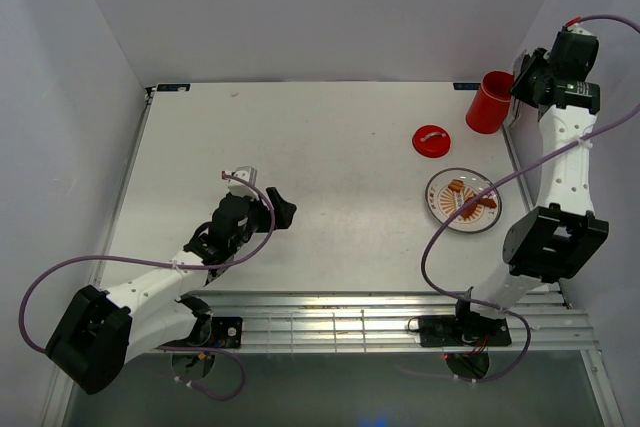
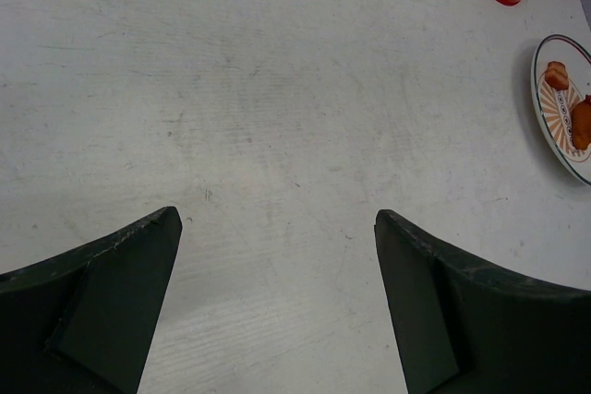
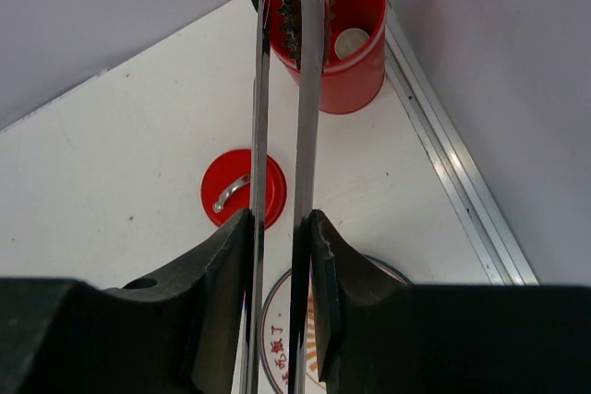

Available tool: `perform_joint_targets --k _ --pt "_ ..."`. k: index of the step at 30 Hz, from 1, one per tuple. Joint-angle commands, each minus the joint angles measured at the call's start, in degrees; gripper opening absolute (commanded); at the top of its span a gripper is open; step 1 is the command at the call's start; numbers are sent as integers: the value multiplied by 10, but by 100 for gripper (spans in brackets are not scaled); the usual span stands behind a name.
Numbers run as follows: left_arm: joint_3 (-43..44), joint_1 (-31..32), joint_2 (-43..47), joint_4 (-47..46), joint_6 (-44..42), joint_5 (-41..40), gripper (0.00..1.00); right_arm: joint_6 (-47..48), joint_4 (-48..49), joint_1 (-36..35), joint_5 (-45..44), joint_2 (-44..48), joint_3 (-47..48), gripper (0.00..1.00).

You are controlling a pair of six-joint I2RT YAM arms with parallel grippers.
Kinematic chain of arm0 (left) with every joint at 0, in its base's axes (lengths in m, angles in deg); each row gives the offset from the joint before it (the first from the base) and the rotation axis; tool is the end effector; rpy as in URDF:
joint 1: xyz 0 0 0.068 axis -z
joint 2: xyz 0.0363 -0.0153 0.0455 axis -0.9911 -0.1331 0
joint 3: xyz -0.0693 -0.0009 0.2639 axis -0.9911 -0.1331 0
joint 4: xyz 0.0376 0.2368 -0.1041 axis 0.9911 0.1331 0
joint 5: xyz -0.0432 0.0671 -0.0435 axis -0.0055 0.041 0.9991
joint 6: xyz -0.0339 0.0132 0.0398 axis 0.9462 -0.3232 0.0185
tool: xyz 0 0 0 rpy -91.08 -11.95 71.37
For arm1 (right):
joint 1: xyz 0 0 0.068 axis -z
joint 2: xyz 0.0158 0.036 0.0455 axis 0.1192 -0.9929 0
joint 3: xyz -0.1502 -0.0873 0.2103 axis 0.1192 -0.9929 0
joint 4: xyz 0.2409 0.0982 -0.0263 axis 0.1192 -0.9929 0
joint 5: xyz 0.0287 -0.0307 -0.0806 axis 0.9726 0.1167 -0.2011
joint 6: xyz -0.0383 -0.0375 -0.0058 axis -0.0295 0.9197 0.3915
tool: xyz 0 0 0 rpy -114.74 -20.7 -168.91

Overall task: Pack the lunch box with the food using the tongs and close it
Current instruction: Place the fake food in the packing box.

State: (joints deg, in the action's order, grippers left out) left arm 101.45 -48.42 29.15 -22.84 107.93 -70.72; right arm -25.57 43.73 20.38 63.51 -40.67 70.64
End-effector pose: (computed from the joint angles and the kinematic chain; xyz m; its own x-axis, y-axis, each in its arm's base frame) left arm 0.1788 -0.1148 0.1885 -0.5311 -0.2763 -0.8010 0.2085 0.8736 -0.4396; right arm 0.3528 -0.0868 0.4283 -0.3634 0.3638 -0.8577 0.3898 0.8955 0.2147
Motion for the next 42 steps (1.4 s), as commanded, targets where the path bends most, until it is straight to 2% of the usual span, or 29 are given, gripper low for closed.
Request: perform_joint_targets --k 1,4,6,8,14,27,36,42 --pt "18 3 5 -2 2 13 96 19 64 4 -5 -35 53 18" --pt "20 3 4 -2 1 14 96 5 105 5 -3 -61 36 19" --pt "20 3 2 -2 1 14 96 -4 187 5 14 -53 -27 20" --pt "21 3 0 -3 2 21 96 -8 223 5 16 -52 -50 20" --pt "22 3 -3 -7 8 40 96 2 243 5 -1 -79 -82 23" --pt "20 3 2 -9 6 38 96 8 197 5 10 -117 -35 46" --pt "22 3 -7 -9 5 34 96 2 166 5 4 -81 -24 47" --pt "21 3 -4 -9 2 23 96 -29 92 5 -5 -30 -35 46"
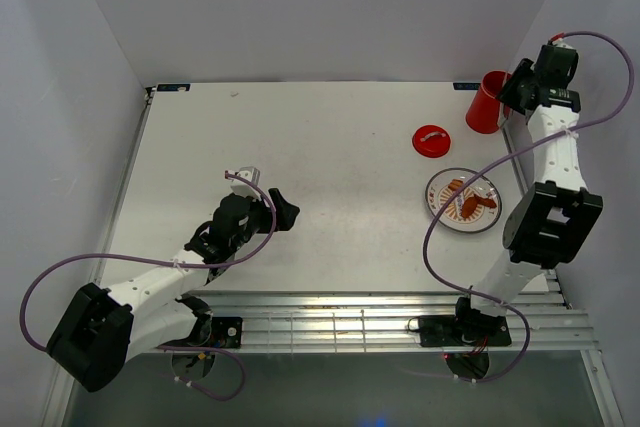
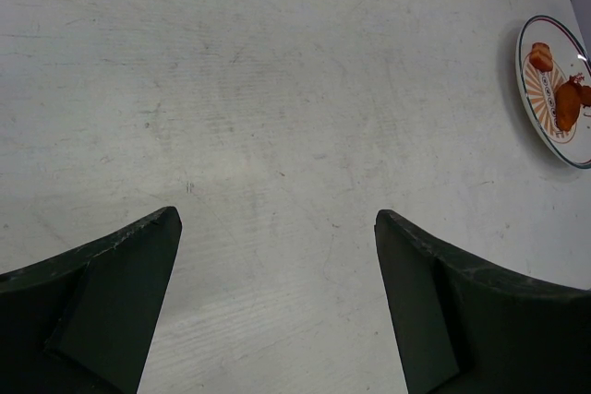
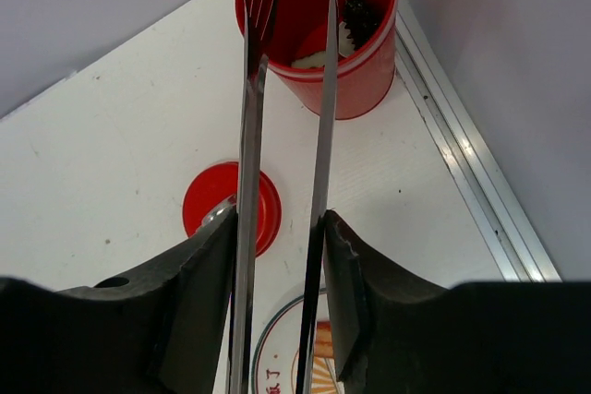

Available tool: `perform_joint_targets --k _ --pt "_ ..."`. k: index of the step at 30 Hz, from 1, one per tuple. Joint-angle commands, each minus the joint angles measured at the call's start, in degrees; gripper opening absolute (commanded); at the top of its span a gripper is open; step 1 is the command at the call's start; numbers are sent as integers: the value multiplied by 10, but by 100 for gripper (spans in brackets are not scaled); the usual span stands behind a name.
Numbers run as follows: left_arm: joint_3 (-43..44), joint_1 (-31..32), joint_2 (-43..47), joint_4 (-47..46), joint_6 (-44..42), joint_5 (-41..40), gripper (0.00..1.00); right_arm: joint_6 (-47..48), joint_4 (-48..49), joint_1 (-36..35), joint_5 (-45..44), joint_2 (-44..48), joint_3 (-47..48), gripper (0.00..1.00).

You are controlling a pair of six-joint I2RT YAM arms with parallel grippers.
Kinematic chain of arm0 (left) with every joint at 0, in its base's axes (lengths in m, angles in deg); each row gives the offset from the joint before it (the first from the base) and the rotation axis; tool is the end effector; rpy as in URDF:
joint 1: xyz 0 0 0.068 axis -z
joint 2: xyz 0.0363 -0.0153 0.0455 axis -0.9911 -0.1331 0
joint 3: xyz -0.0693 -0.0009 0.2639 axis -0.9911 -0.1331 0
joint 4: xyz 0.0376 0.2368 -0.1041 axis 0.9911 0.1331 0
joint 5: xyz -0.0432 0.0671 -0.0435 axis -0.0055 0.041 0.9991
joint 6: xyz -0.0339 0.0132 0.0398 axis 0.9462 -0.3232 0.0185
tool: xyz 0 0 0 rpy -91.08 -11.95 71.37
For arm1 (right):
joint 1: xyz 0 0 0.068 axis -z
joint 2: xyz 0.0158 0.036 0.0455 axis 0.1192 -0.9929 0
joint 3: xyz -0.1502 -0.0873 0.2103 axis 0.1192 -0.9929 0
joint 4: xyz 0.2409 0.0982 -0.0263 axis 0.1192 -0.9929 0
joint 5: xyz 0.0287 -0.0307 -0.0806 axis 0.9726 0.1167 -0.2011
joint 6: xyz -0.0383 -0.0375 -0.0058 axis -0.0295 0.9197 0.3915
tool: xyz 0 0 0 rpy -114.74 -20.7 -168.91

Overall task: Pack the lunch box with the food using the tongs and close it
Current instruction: Place the fake food in the packing box, then pick up the fake food from the plate.

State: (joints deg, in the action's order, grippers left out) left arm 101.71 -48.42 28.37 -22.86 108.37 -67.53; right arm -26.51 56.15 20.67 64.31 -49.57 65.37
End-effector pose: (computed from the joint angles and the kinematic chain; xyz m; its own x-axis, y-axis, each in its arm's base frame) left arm 0.1792 -0.1175 0.1873 -0.5625 -0.2665 -0.7827 0.2390 0.8538 -0.4625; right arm 0.4079 -0.1018 0.3602 -0.3835 0.3874 -0.8384 0.3958 0.8891 0.2298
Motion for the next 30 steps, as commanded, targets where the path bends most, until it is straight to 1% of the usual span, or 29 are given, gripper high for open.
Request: perform_joint_targets --k 1,3,4,6,7,8,10,12,15,20,23,30 --pt "19 3 3 -9 -3 -10 96 -28 -42 2 -13 82 -7 46" --pt "20 3 2 -9 -3 -10 96 -33 -59 2 -12 110 -42 46" --pt "20 3 2 -9 -3 -10 96 -35 -66 2 -6 138 -60 45" --pt "19 3 -1 -9 -2 -12 96 -47 -79 1 5 169 -124 45" --pt "19 3 -4 -9 -2 -12 96 -55 -79 2 12 201 -149 45" --pt "19 3 -5 -9 -2 -12 96 -67 -83 2 35 216 -196 45" --pt "20 3 -7 -9 -2 -11 96 -75 -100 1 60 254 -239 45" --pt "19 3 -6 -9 -4 -16 96 -83 -115 -1 66 278 -297 45" --pt "13 3 3 -9 -6 -26 96 -94 -128 -1 72 318 -354 45" --pt "1 3 18 -8 -5 -28 96 -101 -161 -10 69 372 -416 45" --pt "0 3 21 -8 -5 -37 97 -104 -164 -10 69 401 -441 46" --pt "7 3 0 -9 -4 -37 97 -100 -188 -11 64 426 -443 48"
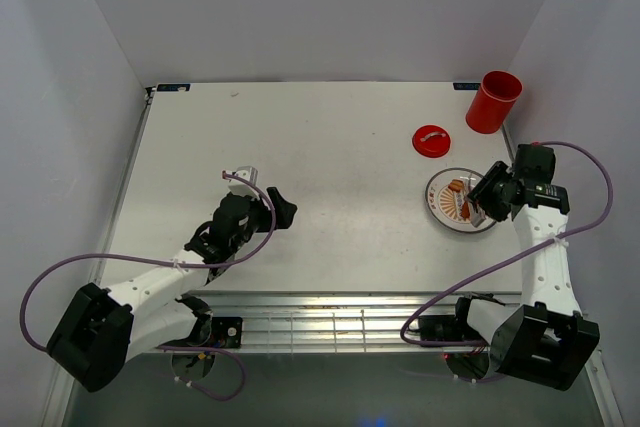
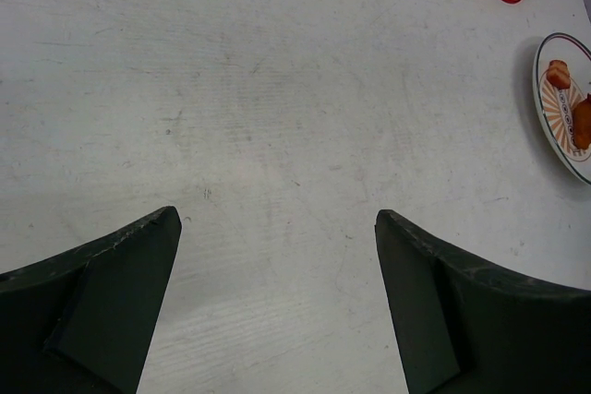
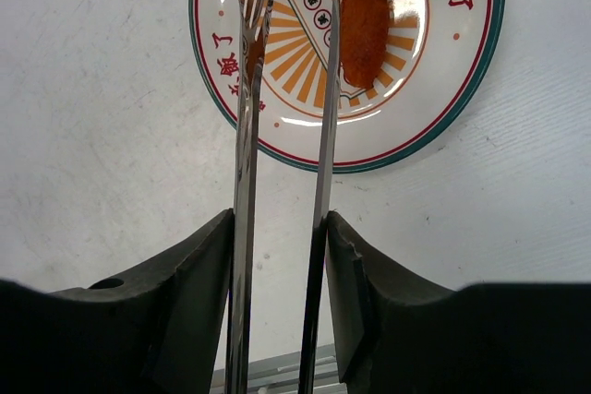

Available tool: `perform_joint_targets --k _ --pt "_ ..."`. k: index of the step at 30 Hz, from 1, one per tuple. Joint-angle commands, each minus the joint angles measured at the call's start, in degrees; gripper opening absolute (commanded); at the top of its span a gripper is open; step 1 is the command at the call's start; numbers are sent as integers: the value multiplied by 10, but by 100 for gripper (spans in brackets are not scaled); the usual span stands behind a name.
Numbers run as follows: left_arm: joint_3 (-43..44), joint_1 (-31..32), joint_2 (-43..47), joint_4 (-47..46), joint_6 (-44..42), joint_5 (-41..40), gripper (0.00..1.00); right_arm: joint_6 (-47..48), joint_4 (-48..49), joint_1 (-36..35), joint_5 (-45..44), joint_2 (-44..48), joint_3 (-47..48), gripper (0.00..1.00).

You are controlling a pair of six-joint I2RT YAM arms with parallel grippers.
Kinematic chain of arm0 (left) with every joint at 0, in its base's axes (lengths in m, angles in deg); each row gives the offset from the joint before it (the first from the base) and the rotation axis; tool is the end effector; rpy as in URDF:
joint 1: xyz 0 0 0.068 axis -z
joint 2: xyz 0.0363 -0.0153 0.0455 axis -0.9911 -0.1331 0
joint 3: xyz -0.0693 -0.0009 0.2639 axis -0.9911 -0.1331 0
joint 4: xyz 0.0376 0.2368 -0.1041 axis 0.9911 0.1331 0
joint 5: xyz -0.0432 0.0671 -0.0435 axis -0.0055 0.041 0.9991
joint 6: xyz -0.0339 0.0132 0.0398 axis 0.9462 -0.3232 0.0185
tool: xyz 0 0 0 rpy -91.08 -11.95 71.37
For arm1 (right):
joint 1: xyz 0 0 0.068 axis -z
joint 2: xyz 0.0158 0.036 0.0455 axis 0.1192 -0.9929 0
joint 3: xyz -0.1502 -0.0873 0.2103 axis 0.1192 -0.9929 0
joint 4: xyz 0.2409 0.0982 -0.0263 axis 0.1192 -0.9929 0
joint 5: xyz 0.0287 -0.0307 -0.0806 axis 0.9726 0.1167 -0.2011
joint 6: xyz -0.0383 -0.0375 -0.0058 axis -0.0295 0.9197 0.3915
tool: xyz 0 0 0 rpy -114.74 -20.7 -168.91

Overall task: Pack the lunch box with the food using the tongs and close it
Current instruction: Pick up the fake food from the plate.

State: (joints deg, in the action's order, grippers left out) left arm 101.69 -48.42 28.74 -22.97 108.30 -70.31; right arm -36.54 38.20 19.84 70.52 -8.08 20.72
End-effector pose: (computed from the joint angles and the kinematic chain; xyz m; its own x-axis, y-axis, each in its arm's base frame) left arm 0.1797 -0.1157 0.1887 -0.5360 -0.2801 -0.7964 0.2098 0.8696 -0.4470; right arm 0.2066 -0.0451 0.2886 -0.5942 0.5951 -0.5412 0.4990 0.8004 0.3322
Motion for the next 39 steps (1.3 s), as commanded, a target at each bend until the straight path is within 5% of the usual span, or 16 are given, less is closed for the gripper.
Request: perform_joint_targets --k 1,11,39 --pt "10 3 -6 -7 -3 -8 97 1 -12 -2 1 16 3 48" --pt "14 3 -14 -7 -5 -9 97 23 -52 -3 -13 24 9 50" --pt "12 3 -10 -7 -5 -13 97 30 20 -3 1 26 -93 47"
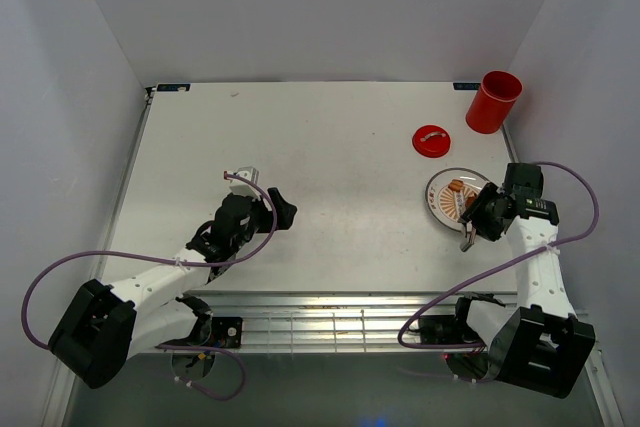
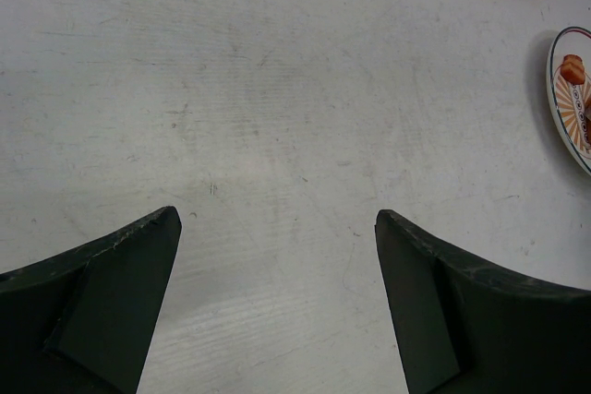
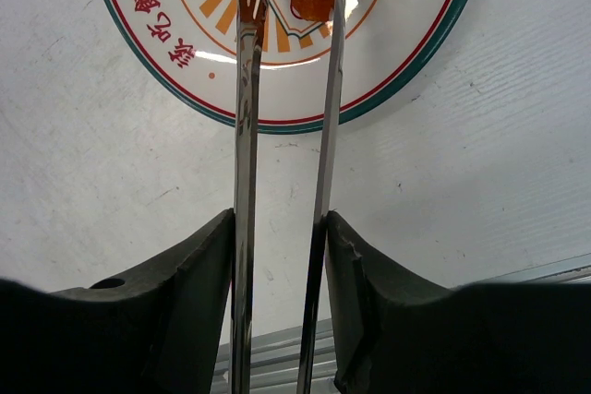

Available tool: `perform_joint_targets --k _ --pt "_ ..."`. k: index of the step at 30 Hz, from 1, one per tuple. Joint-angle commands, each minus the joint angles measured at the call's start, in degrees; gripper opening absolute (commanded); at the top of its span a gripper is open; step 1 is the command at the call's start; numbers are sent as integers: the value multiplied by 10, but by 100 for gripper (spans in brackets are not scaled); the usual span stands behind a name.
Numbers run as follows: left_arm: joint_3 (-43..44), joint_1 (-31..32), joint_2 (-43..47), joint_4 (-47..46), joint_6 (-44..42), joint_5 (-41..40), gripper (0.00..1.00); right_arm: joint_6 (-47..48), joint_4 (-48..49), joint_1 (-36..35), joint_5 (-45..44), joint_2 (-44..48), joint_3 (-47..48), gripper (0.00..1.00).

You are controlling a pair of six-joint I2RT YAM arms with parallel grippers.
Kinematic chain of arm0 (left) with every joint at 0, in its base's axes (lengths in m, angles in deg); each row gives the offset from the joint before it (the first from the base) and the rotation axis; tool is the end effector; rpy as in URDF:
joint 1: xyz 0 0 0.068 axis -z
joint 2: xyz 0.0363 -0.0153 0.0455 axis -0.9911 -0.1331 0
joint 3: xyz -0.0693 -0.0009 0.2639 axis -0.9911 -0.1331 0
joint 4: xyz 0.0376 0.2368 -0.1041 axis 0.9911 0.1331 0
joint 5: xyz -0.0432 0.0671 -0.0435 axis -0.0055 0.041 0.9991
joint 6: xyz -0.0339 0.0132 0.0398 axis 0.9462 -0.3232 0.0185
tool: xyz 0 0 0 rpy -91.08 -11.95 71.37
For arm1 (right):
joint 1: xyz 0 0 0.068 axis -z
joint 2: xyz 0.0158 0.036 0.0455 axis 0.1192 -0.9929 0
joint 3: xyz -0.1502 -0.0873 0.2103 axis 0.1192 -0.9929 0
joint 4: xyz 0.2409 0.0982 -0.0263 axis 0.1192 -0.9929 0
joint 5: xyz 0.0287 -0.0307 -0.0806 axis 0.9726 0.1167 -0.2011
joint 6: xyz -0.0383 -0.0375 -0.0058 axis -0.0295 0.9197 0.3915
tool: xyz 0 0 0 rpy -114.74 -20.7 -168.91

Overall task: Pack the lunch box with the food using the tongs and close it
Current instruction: Pick up the fake food from the plate.

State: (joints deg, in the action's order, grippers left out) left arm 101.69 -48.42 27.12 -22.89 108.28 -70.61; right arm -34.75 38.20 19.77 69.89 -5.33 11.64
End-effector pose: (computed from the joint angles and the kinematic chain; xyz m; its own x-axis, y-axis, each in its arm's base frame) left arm 0.1814 -0.1166 0.1830 -0.5532 -0.2678 -0.7888 0.1955 0.8787 -0.4354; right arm 0.1881 -0.0410 0.2472 -0.6626 0.5814 -0.4722 0.5168 0.8112 0.2736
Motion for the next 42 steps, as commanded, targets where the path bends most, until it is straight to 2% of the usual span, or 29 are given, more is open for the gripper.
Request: perform_joint_targets --k 1,9,23,31,37,42 --pt "12 3 6 -7 -4 -9 97 13 17 -3 3 -3 -3 47" --pt "12 3 7 -7 -4 -10 97 31 3 -4 -12 -11 5 44" --pt "12 3 5 -7 -3 -13 97 54 -9 -4 27 -2 56 29" --pt "13 3 4 -7 -3 -13 97 55 -20 -4 35 1 84 27" --pt "9 3 9 -7 -2 -12 97 49 -19 -4 16 -15 162 27" --pt "9 3 17 -6 -3 -10 97 36 30 -3 -14 -79 263 27"
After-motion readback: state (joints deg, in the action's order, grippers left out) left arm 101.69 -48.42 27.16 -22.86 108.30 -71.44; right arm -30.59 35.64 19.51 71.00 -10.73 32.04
